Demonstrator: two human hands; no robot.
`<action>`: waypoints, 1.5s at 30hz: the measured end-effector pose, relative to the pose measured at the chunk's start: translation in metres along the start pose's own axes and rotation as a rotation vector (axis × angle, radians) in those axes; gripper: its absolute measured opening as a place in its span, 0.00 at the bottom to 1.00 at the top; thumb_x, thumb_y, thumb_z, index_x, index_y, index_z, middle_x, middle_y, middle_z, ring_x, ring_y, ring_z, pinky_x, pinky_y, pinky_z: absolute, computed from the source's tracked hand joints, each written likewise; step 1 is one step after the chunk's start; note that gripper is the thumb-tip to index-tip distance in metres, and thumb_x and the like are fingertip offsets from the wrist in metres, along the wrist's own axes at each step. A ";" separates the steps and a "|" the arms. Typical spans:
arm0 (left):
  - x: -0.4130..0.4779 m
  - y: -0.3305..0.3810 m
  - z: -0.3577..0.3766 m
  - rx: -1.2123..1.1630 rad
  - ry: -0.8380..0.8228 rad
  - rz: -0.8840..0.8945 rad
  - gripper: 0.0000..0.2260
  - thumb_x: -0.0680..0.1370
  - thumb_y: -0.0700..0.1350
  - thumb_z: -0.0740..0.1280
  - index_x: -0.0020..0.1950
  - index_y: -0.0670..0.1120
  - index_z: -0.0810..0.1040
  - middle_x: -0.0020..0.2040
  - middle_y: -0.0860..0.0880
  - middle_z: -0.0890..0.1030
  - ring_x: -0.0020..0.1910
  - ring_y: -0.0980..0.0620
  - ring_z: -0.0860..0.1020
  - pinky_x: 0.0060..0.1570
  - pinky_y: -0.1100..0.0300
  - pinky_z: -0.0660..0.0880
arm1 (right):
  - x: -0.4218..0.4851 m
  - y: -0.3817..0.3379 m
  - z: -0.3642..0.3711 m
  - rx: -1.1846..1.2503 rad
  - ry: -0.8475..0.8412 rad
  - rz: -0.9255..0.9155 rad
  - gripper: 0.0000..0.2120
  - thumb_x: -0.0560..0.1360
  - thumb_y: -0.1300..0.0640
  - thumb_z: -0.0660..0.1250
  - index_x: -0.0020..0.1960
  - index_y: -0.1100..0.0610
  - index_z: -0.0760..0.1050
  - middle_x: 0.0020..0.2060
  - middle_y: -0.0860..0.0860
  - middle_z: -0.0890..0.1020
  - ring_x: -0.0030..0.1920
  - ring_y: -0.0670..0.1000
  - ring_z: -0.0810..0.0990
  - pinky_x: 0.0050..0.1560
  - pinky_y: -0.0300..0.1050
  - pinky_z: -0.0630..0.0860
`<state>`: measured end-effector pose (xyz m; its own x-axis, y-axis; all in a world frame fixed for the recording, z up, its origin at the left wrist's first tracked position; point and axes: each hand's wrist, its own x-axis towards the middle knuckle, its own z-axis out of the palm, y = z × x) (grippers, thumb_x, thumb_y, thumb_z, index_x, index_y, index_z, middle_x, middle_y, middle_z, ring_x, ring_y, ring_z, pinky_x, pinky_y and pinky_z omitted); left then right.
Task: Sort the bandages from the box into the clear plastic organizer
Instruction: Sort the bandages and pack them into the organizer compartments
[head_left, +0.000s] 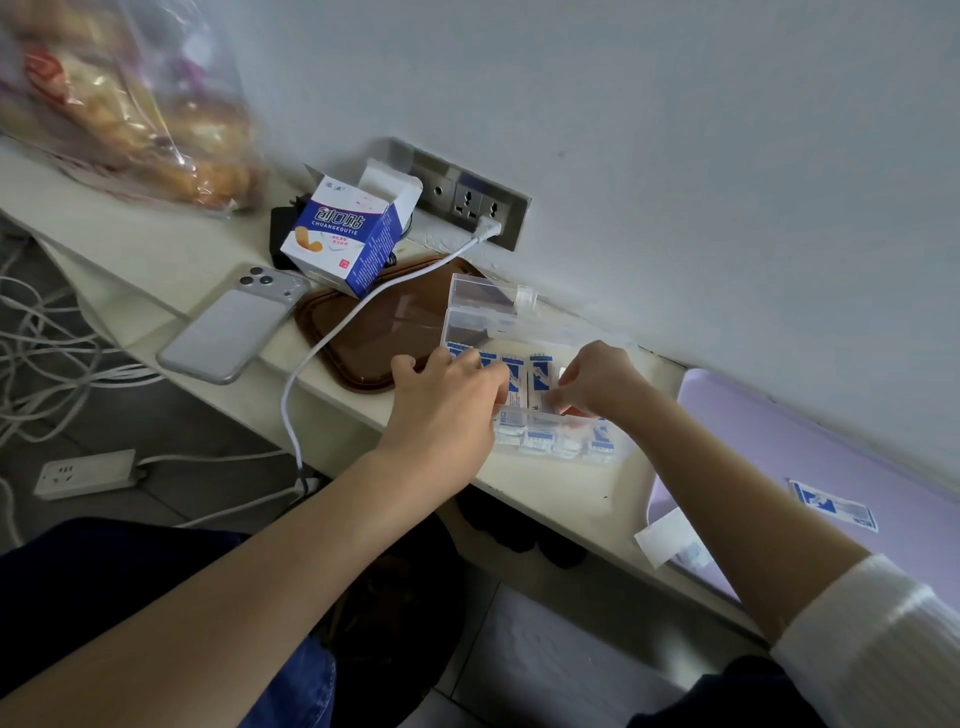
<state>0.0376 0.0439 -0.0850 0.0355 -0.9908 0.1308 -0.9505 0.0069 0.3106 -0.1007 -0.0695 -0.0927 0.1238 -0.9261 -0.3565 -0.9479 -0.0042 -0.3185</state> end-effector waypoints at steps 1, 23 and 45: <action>0.000 0.000 0.000 -0.003 -0.002 0.000 0.07 0.79 0.42 0.61 0.52 0.54 0.72 0.53 0.54 0.73 0.55 0.51 0.69 0.56 0.51 0.60 | -0.001 0.000 0.000 -0.014 0.011 -0.007 0.16 0.69 0.55 0.74 0.52 0.64 0.79 0.44 0.56 0.82 0.39 0.52 0.78 0.45 0.43 0.78; 0.000 0.020 0.015 0.225 0.175 0.244 0.12 0.70 0.41 0.71 0.50 0.49 0.76 0.46 0.50 0.77 0.46 0.47 0.77 0.46 0.52 0.70 | -0.057 0.074 -0.010 -0.001 0.643 -0.477 0.12 0.78 0.55 0.60 0.60 0.56 0.71 0.48 0.49 0.75 0.48 0.51 0.75 0.40 0.41 0.67; -0.015 0.150 0.112 0.268 -0.075 0.510 0.13 0.66 0.51 0.74 0.45 0.47 0.78 0.41 0.45 0.78 0.45 0.45 0.76 0.43 0.57 0.72 | -0.073 0.283 -0.027 -0.144 0.214 0.145 0.23 0.77 0.53 0.64 0.69 0.59 0.65 0.64 0.56 0.71 0.63 0.59 0.70 0.60 0.47 0.67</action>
<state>-0.1397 0.0444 -0.1462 -0.4602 -0.8780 0.1314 -0.8869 0.4612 -0.0247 -0.3860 -0.0128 -0.1333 -0.0660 -0.9793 -0.1912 -0.9850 0.0946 -0.1442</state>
